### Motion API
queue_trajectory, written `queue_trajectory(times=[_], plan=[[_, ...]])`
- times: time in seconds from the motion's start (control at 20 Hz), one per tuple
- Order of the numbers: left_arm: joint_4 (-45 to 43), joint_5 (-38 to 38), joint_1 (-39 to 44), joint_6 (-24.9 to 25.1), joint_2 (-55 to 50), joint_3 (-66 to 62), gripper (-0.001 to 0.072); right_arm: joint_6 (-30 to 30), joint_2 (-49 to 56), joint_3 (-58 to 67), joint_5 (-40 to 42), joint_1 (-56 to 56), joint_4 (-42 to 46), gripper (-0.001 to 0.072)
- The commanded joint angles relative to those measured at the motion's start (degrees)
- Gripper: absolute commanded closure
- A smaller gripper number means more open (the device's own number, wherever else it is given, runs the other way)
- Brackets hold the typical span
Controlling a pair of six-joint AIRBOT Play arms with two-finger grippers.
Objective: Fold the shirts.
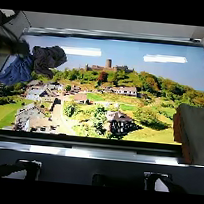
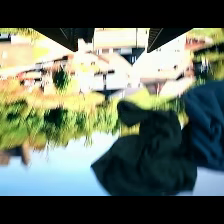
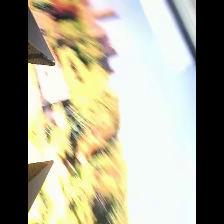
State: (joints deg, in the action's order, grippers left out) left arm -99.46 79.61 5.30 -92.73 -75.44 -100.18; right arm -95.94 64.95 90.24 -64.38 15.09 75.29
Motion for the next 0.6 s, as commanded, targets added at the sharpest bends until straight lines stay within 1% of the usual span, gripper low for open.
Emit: queue_trajectory(times=[0.0,0.05,0.1,0.15,0.2,0.35,0.55], plan=[[5.7,3.82,0.13,-3.87,4.13,19.71,0.0165,-8.72,4.48,-4.94,-11.19,-17.79,5.18,0.0033],[9.01,-0.85,0.68,-4.76,7.06,26.47,0.0165,-9.03,6.27,-8.37,-13.88,-20.24,5.09,0.0033],[9.99,-5.62,1.77,-5.88,10.03,32.46,0.0166,-9.99,7.43,-11.52,-14.56,-22.18,5.03,0.0033],[9.18,-8.81,2.75,-6.88,12.2,36.33,0.0166,-10.93,8.07,-14.21,-14.21,-23.69,5.09,0.0033],[7.89,-10.36,3.37,-6.88,13.64,38.51,0.0166,-11.08,8.13,-15.78,-13.25,-24.81,5.11,0.0033],[5.07,-10.47,3.34,-6.75,14.12,38.77,0.0166,-10.23,8.02,-16.22,-12.35,-26.1,5.6,0.0033],[4.98,-10.51,3.34,-6.78,14.05,38.8,0.0166,-10.01,8.0,-16.22,-12.35,-25.94,5.53,0.0033]])
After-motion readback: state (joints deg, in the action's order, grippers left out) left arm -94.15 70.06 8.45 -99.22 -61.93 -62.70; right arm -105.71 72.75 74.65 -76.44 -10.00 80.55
